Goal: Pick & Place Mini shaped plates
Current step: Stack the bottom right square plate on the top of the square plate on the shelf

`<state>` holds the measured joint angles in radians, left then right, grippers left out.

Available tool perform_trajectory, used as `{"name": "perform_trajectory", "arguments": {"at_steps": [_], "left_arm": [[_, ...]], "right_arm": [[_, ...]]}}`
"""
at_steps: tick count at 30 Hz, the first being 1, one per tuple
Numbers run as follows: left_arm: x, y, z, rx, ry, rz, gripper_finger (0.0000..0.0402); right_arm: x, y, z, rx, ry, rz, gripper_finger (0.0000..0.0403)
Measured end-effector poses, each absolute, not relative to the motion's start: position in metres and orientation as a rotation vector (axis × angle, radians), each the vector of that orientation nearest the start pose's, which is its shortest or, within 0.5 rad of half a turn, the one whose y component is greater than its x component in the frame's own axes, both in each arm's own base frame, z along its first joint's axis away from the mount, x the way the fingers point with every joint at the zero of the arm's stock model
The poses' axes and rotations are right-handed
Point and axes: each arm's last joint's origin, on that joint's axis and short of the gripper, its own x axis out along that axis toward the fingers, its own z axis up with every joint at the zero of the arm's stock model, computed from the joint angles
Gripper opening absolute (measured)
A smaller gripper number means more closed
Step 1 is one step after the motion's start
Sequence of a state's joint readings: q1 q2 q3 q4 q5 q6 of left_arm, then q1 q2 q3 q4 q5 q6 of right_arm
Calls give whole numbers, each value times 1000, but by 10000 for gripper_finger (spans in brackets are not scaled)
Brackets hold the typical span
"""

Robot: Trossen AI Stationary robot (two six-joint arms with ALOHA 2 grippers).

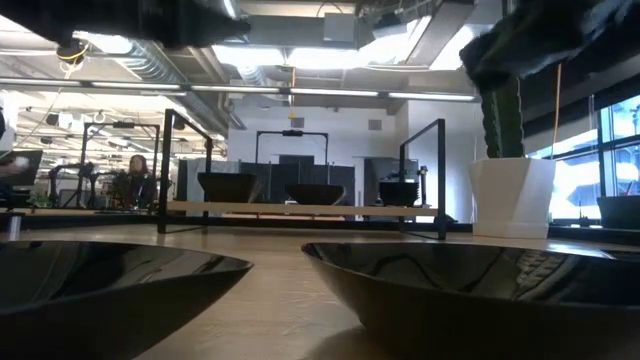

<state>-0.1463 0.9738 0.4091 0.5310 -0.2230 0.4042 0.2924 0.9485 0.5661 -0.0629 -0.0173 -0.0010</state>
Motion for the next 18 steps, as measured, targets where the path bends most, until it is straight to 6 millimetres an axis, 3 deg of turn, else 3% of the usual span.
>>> {"name": "perform_trajectory", "arguments": {"at_steps": [3, 10, 18], "left_arm": [[200, -21, 232, 468, 108, 150, 3], [198, -21, 232, 410, 101, 171, 8], [196, -27, 227, 351, 138, 135, 3]], "right_arm": [[196, 87, 258, -108, 569, 393, 5], [196, 147, 269, -48, 803, 263, 3], [189, 218, 228, 14, 1095, 240, 3]]}}
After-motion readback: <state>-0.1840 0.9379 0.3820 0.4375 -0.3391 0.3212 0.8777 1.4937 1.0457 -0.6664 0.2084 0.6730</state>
